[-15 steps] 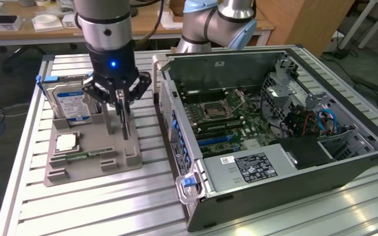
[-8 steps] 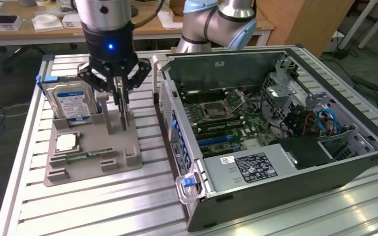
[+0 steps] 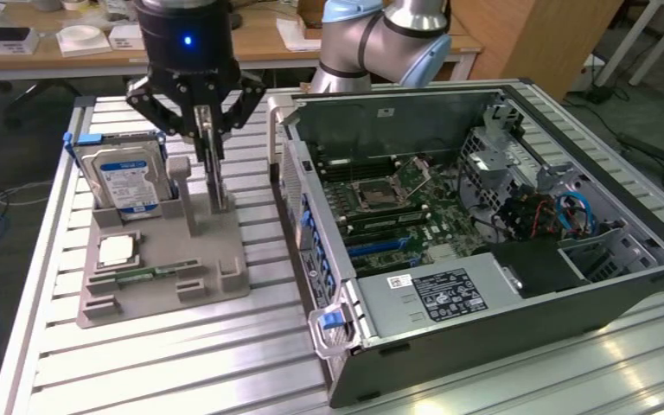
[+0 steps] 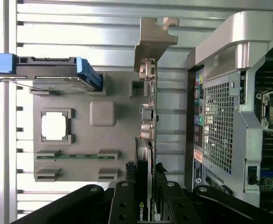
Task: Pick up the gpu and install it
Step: 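Pick up the gpu and move the gpu toward the slot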
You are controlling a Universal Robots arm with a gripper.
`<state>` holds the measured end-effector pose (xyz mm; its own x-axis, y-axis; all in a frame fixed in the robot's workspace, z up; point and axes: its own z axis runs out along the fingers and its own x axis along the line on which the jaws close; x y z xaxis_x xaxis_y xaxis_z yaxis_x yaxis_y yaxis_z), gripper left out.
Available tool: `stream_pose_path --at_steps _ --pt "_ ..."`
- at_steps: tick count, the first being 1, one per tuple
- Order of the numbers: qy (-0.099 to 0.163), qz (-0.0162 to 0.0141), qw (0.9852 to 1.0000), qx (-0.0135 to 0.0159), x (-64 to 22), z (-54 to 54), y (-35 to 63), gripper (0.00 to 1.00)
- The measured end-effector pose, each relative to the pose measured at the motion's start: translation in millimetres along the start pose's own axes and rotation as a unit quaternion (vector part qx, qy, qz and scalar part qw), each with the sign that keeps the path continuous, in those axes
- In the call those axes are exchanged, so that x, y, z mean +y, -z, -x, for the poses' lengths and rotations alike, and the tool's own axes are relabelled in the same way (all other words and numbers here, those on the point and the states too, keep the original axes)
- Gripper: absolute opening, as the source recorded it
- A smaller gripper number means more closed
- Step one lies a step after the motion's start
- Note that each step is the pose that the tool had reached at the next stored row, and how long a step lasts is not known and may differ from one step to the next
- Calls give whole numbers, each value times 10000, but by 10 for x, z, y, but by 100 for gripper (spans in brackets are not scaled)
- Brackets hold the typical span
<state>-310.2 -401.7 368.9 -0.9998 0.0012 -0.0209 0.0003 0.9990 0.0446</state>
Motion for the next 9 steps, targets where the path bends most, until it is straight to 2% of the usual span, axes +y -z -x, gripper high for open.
stream_pose_path --at_steps 9 --pt "0 6 10000 -1 17 8 373 26"
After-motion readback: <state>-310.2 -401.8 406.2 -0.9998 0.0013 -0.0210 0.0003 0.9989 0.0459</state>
